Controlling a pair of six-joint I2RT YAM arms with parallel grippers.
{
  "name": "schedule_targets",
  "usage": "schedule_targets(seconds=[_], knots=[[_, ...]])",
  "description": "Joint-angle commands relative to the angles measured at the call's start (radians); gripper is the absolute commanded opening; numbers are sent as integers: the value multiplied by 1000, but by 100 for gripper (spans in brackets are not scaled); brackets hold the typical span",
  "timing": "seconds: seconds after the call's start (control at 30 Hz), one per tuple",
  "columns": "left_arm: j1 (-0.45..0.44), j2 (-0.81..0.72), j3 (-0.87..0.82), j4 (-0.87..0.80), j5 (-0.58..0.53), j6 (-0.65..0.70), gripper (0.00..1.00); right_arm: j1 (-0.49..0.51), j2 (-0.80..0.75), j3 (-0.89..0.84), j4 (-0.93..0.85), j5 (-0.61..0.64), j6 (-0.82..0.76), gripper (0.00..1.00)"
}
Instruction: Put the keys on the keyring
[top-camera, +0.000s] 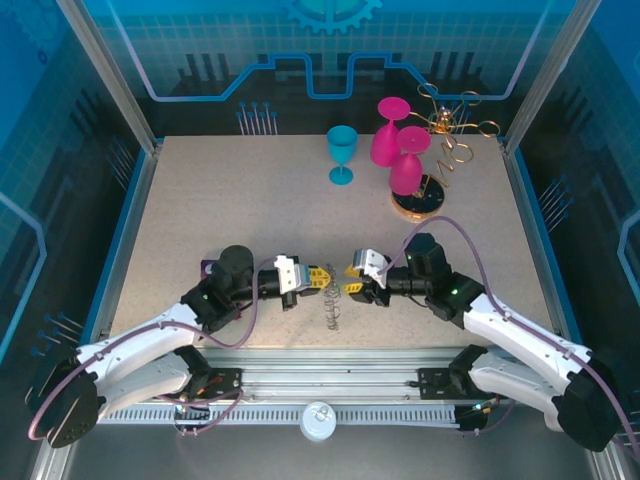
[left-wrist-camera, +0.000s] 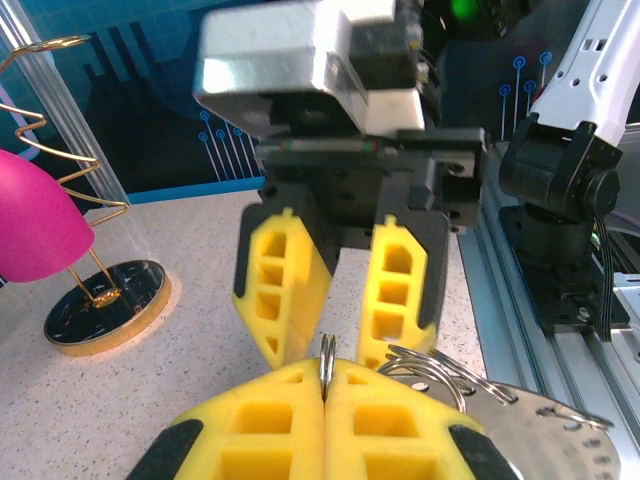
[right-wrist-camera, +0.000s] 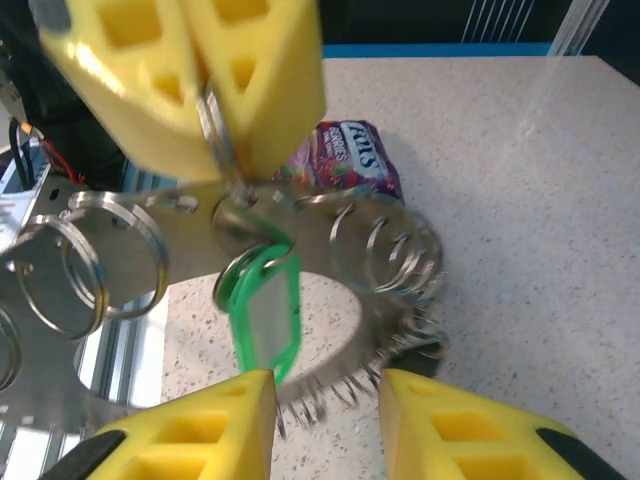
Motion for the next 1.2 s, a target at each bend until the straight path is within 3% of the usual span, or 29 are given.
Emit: schedule_targets(seconds=[0.0,0.4,0.63,1.17], knots=[[6,-10,-10,92,26,-18,0,35,16,-36,147,-16,81,37],[6,-11,-22,112,15,-32,0,85,97,-88,379,-2,168,45],[5,-11,-21,112,-6,-28,0,92,100,-108,420,-54,189,48],[5,-13,-19,116,-40,-15,0,92,85,-143,470,9,215,52]])
